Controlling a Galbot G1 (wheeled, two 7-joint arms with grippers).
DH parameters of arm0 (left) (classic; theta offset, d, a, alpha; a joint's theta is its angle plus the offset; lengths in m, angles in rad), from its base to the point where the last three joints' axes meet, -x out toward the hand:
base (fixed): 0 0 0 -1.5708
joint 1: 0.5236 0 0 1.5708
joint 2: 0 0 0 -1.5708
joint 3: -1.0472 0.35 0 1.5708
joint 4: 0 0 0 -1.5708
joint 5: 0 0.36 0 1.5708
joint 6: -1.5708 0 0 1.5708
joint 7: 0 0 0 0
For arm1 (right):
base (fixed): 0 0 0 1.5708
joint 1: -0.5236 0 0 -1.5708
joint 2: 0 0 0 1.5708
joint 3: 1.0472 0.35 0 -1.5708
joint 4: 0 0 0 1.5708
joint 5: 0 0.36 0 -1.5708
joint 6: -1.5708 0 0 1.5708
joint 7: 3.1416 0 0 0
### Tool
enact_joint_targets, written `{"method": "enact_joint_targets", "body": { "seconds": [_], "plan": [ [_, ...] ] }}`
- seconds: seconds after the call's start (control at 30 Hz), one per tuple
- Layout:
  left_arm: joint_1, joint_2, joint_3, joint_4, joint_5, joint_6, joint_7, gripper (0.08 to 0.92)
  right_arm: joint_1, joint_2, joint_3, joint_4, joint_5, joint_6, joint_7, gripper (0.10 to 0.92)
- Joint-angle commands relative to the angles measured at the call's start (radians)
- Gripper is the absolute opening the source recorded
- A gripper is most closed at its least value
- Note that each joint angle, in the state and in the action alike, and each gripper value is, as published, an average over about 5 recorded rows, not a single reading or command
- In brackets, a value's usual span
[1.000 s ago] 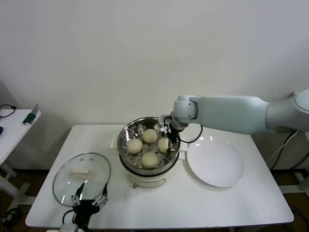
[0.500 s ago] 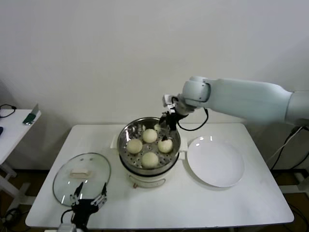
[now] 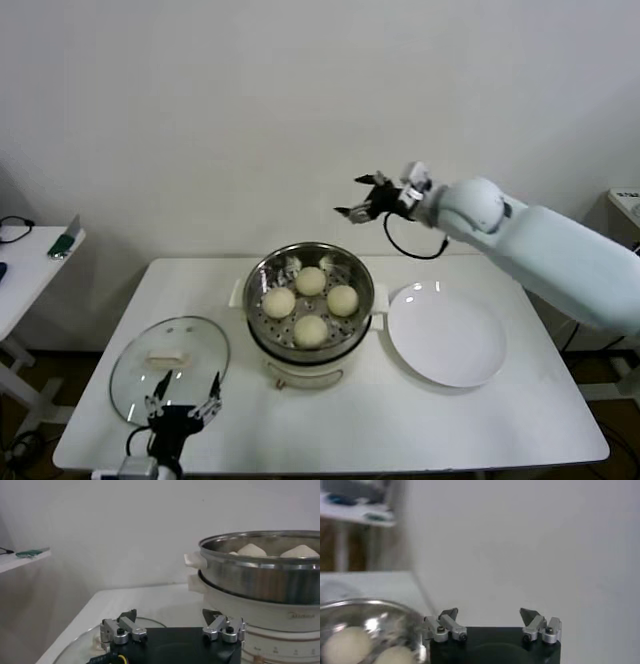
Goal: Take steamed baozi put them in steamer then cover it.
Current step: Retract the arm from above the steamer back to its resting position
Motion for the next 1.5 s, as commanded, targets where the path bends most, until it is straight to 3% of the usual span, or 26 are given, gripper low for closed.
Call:
{"method": "enact_joint_targets", "body": {
  "seconds": [0.03,0.27,0.57,0.87,1.17,1.33,1.5],
  "plan": [
    [-0.018,0.004,0.002,0.006,0.003,-0.008,-0.003,0.823,-0.955,-0.127,0.947,0.144,-0.186,0.220,0.197,0.823],
    [-0.037,0.027,-0.009,0.032,0.071,-0.025,-0.037,0.823,-1.375,0.063,1.276,0.203,-0.272,0.359,0.115,0.823],
    [-0.042,0.043,-0.021,0.052,0.221,-0.070,-0.091,0.823,-1.610,0.319,1.327,0.211,-0.398,0.585,0.058,0.823],
    [-0.047,0.110,-0.113,0.089,0.617,-0.209,-0.263,0.823,-1.684,0.425,1.298,0.175,-0.448,0.710,0.050,0.823],
    [-0.101,0.171,-0.165,0.344,1.238,-0.201,-0.444,0.823,-1.673,0.486,1.270,0.148,-0.480,0.750,0.078,0.823],
    [-0.146,0.180,-0.137,0.514,1.326,-0.185,-0.485,0.823,-1.665,0.507,1.262,0.150,-0.486,0.764,0.081,0.823],
    [-0.175,0.182,-0.124,0.599,1.338,-0.182,-0.490,0.823,-1.659,0.520,1.261,0.144,-0.487,0.767,0.084,0.823]
  ]
}}
